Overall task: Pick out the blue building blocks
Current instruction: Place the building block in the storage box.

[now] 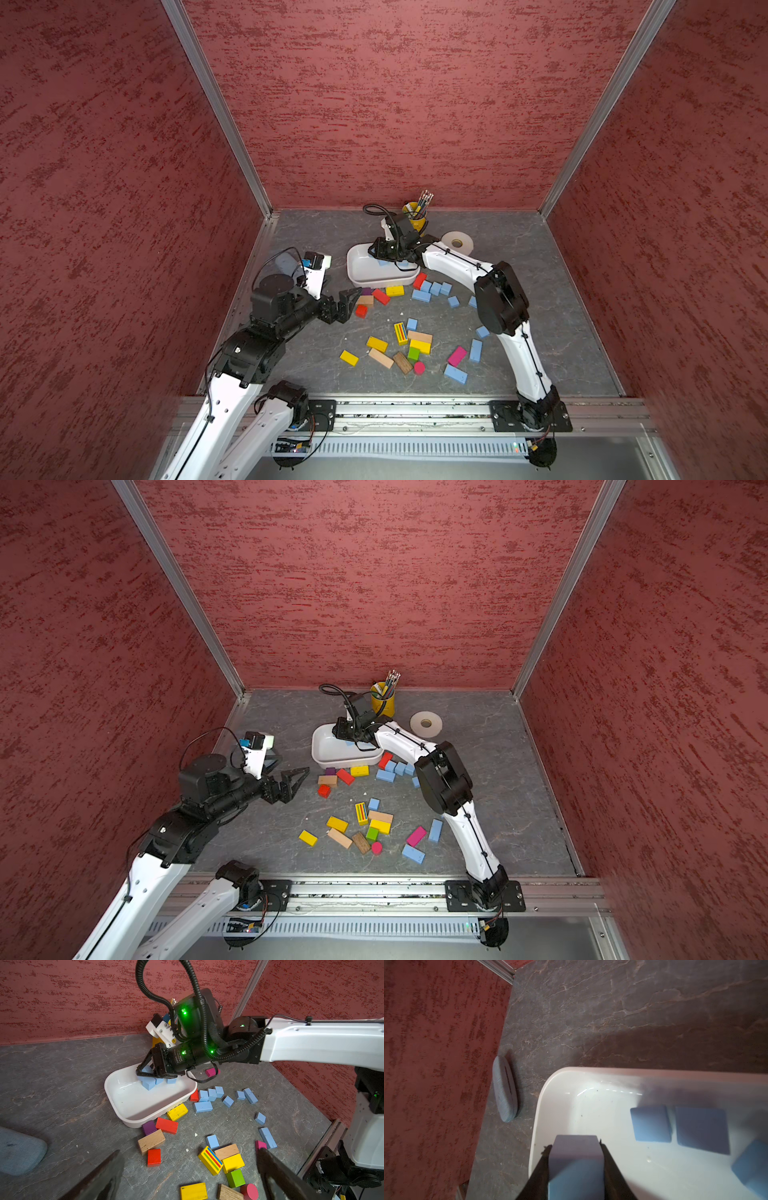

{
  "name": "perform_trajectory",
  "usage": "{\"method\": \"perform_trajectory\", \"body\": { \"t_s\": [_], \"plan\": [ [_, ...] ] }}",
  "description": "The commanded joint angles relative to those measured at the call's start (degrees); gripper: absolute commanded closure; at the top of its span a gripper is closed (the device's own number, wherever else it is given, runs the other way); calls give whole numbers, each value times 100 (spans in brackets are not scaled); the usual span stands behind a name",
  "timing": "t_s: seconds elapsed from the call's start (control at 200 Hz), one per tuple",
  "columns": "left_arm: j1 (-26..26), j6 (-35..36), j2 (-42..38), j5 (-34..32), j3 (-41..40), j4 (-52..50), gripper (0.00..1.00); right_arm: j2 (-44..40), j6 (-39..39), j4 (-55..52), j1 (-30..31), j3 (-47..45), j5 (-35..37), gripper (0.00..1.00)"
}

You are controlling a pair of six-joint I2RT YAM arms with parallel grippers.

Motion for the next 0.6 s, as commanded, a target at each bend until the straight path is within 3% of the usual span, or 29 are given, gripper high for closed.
{"method": "perform_trajectory", "body": {
  "t_s": [0.0, 0.21, 0.596],
  "plan": [
    [-24, 73, -34, -49, -86, 129, 0, 396, -303, -884, 104, 711, 690, 82],
    [-17, 73, -24, -45, -81, 126, 0, 991, -433, -1487, 229, 1631, 1286, 80],
    [-12, 75, -23, -35, -75, 128, 0, 1175, -419, -1401, 287, 1707, 1586, 68]
  ]
}}
